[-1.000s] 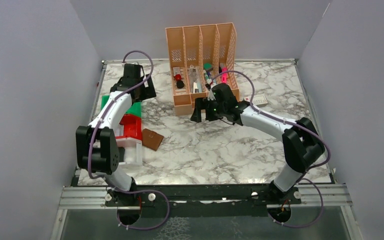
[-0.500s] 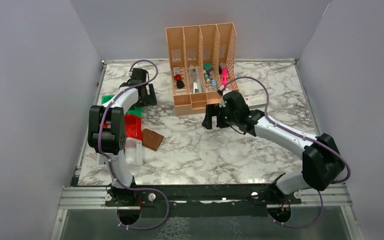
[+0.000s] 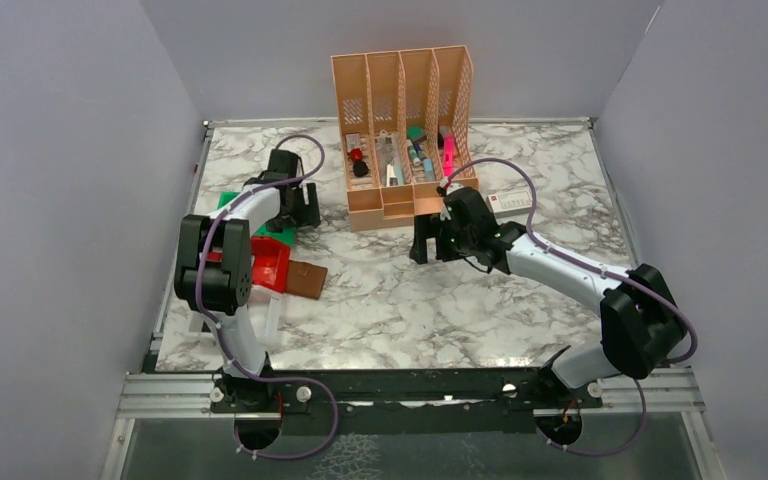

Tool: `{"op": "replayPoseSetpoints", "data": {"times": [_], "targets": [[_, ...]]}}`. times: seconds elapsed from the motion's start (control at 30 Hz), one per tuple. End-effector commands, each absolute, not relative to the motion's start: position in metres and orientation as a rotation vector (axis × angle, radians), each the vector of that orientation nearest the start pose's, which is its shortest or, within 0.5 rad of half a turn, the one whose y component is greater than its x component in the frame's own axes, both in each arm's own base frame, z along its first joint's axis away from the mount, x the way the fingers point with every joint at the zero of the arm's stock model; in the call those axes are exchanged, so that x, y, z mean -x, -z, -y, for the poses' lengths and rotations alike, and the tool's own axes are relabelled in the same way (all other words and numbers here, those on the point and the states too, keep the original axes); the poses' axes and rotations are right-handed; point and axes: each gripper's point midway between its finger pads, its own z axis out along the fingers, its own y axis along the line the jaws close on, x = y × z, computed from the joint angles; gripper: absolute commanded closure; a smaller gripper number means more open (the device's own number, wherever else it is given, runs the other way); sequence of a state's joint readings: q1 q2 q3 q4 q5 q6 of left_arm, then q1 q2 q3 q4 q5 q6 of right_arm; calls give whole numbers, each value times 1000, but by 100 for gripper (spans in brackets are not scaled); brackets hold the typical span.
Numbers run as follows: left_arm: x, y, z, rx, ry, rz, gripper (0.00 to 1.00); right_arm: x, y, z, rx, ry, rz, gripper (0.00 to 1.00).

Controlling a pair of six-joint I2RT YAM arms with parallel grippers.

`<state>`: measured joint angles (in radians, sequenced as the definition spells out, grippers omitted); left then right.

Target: Take the credit cards out of the card holder

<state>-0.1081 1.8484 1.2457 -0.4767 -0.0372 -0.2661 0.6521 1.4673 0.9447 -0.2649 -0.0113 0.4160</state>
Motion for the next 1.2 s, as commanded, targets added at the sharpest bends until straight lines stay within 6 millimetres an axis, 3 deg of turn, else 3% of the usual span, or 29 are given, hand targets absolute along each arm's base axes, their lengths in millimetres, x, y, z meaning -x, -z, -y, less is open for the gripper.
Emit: {"op": "replayPoseSetpoints", "data": {"times": [0.0, 0.23, 0.33, 0.83, 0.97, 1.17], "targets": [[-387, -47, 90, 97, 255, -2654, 18, -297, -95, -239, 285, -457, -2425, 0], [-349, -44, 136, -67, 301, -2684, 20, -295, -89, -236, 275, -443, -2440, 0], [-328, -31, 143, -93, 288, -2727, 20, -294, -86, -234, 270, -434, -2447, 0], [-250, -30, 202, -270, 390, -2736, 21, -296, -84, -222, 174, -373, -2441, 0], [-236, -33, 228, -388, 439, -2714, 21, -301, -85, -209, 91, -301, -2416, 1], [-221, -43, 280, -572, 534, -2641, 21, -313, -84, -172, -123, -260, -2403, 1]]}}
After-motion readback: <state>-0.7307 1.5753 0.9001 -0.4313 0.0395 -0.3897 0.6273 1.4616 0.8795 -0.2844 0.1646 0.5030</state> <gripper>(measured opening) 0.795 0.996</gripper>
